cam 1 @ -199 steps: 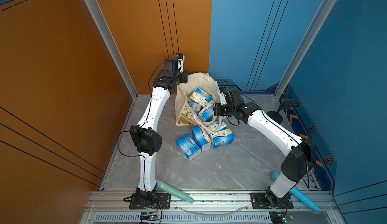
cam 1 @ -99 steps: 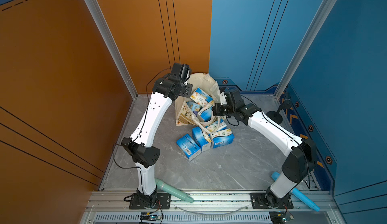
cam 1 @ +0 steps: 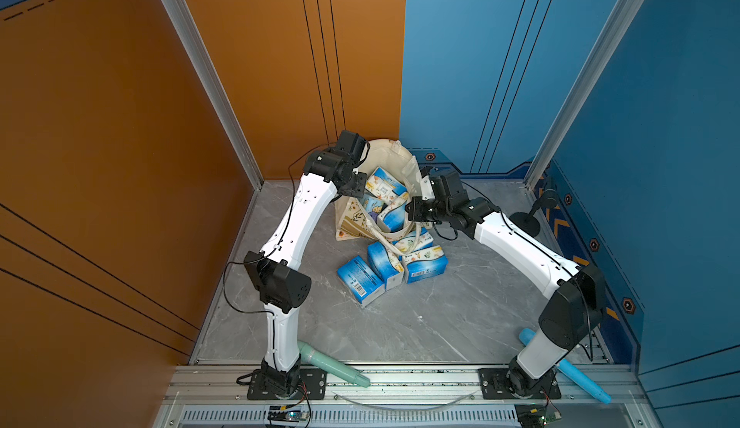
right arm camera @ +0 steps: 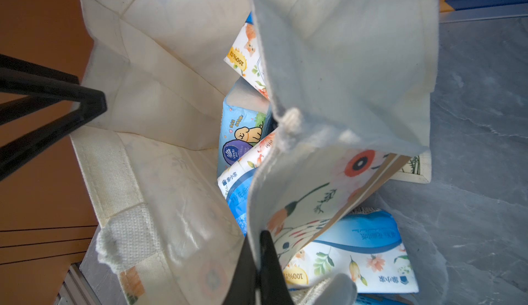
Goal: Put tissues into the canvas bag
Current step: Adjust the canvas bag at the center of the board.
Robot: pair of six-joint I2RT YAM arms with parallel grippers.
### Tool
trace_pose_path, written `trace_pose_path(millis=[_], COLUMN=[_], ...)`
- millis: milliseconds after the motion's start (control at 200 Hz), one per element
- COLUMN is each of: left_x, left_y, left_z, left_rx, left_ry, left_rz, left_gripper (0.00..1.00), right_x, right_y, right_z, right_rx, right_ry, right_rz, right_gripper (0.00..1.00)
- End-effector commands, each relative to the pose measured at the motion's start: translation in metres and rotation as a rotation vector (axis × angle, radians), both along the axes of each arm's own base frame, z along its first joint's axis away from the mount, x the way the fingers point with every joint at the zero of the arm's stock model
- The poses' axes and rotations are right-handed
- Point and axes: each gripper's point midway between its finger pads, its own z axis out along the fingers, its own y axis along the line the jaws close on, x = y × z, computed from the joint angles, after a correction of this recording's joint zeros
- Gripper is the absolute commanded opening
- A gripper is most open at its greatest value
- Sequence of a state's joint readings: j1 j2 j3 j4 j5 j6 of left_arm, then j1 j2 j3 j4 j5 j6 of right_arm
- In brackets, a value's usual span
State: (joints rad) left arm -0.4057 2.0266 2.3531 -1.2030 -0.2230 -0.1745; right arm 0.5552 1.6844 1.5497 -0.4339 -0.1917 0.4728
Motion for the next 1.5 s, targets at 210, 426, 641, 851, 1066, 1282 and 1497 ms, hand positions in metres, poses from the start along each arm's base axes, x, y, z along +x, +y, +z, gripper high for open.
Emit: trace_pose_path(millis=[210, 426, 641, 851, 1066, 1282, 1497], left_x=[0.012, 0.001, 0.0, 0.003, 0.001, -0.002, -0.004], left_y=[0.021, 0.014, 0.001, -0.008, -0.012, -0.021, -0.021], left_z=[-0.006, 0.007, 0.014, 0.015, 0.02, 0.02, 0.021], left_rx=[0.033, -0.088, -0.213, -0.246, -0.261, -0.303, -0.349], left_ry=[0.004, -0.029, -0.018, -0.014, -0.026, -0.018, -0.018], left_rz=[0.065, 0.042, 0.001, -0.023, -0.046, -0.081, -0.077], left_gripper=[0.0, 0.0, 0.0, 0.0, 0.0, 0.0, 0.0], right_x=[-0.015, -0.017, -0.006, 0.019, 0.042, 0.06, 0.08], right_y=[-0.021, -0.059, -0.061, -0.044, -0.031, -0.032, -0.039], right_z=[0.031, 0.072, 0.102, 0.096, 0.074, 0.055, 0.041], right_rx=[0.019, -0.081, -0.197, -0.321, -0.397, -0.493, -0.566], right_ry=[-0.05, -0.178, -0.227, -0.184, -0.149, -0.149, -0.155], right_rz=[0.001, -0.039, 0.001, 0.053, 0.06, 0.009, -0.044], right_gripper=[0.05, 0.58, 0.66, 0.65, 0.64, 0.62, 0.47])
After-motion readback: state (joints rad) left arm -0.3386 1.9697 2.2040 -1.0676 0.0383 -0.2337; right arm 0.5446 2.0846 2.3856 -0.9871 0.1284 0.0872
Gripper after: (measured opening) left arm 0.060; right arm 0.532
